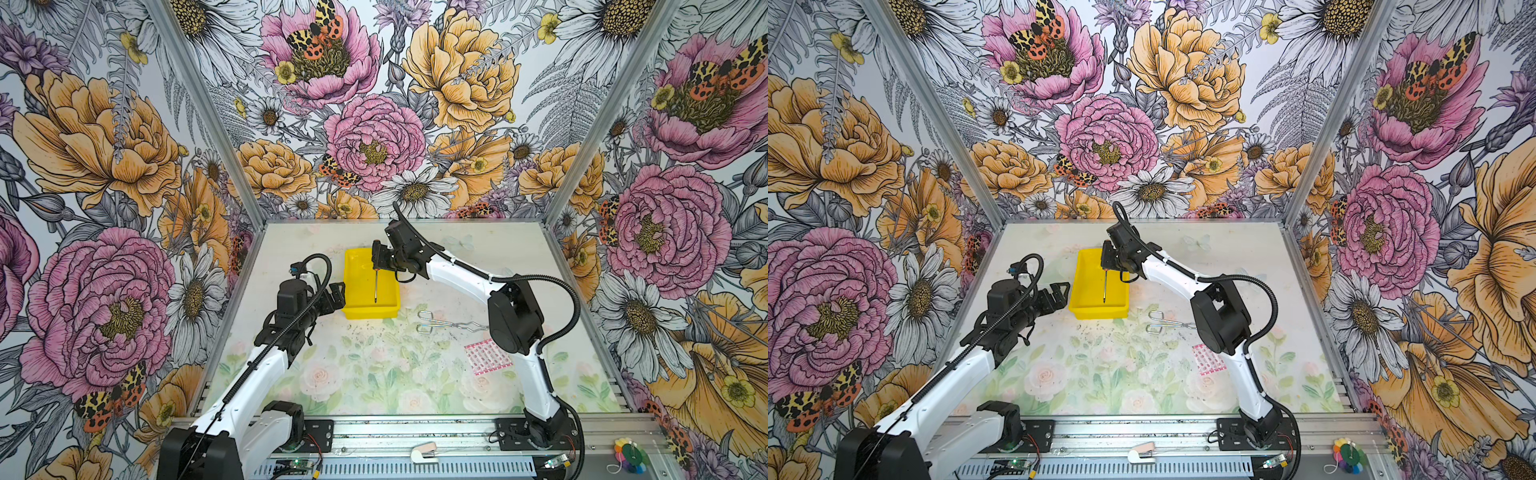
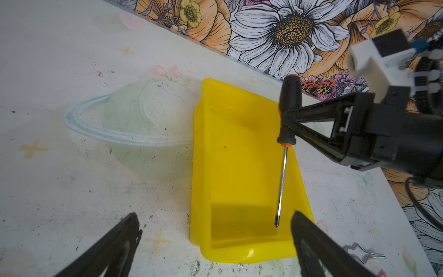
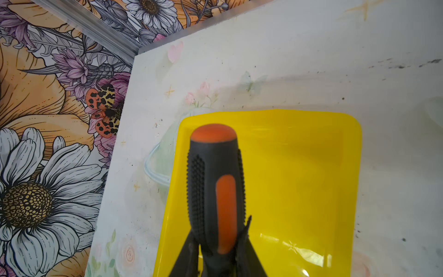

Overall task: Put the screwdriver in the bin
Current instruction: 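Carry the screwdriver with the right gripper over the yellow bin, then lower the screwdriver into the yellow bin and open the right gripper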

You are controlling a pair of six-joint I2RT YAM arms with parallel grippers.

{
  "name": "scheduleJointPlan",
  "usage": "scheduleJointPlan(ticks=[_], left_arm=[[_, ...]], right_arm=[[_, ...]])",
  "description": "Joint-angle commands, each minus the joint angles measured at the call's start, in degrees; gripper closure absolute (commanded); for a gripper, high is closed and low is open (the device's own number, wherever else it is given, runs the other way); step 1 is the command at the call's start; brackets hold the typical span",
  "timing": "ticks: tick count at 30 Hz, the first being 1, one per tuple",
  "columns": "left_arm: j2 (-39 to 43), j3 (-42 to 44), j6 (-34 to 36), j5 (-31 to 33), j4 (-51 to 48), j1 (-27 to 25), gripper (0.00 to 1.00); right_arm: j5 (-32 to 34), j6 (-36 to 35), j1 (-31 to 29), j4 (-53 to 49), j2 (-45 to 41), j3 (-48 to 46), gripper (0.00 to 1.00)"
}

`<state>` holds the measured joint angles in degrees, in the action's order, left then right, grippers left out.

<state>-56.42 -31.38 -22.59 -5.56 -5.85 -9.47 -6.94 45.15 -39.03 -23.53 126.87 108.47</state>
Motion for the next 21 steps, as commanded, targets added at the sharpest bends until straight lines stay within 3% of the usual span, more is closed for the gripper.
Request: scheduleJointPlan(ticks=[1, 15, 21], left_arm=[[1.2, 0.3, 0.4, 1.3, -0.2, -0.4, 0.02], [1.9, 0.7, 0.3, 1.9, 0.0, -0.5, 0.01], [2.6, 0.7, 0.5, 2.7, -0.5, 0.0, 0.01]], right_arm=[[0.3, 1.9, 0.1, 1.1, 2.1, 3.9, 1.00], [-0.3, 4.4, -0.5, 1.0, 8.5, 4.8, 1.00], [-0.7, 5.0, -0.5, 1.0, 9.8, 5.0, 0.93]])
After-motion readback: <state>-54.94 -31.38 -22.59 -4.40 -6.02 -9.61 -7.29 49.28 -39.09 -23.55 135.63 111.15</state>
